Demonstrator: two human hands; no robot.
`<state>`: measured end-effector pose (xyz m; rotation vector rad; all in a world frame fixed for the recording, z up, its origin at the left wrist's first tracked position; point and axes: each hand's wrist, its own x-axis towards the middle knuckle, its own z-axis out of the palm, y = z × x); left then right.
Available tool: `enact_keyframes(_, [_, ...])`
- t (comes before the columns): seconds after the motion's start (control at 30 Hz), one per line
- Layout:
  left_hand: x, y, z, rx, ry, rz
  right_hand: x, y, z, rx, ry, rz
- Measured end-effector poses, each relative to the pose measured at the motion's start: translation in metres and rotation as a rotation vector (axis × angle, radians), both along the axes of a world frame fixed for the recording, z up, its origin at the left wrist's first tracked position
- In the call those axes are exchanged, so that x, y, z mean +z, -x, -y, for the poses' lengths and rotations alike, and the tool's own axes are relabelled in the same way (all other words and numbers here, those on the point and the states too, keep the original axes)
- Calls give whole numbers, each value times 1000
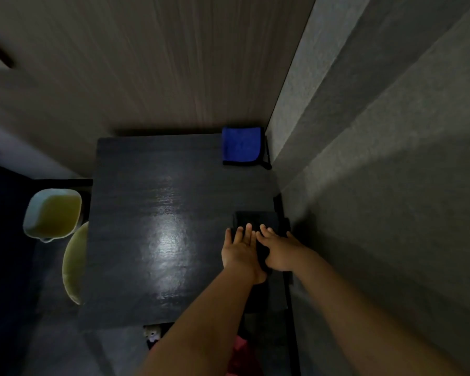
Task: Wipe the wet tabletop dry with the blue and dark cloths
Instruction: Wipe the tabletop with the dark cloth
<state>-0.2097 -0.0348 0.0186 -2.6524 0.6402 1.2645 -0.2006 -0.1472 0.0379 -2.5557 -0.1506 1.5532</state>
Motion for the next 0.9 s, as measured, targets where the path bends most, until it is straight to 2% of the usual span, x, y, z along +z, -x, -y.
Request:
enact_keyframes(0.37, [2, 44, -1, -49, 10, -27, -1, 47, 2, -20, 17, -17])
enact_keyframes(0.63, [3, 46, 1, -26, -32, -35, 0, 54, -2, -50, 26, 35])
enact_keyframes(0.9, [4, 53, -9, 47, 12, -35, -7, 59, -11, -52, 55, 47])
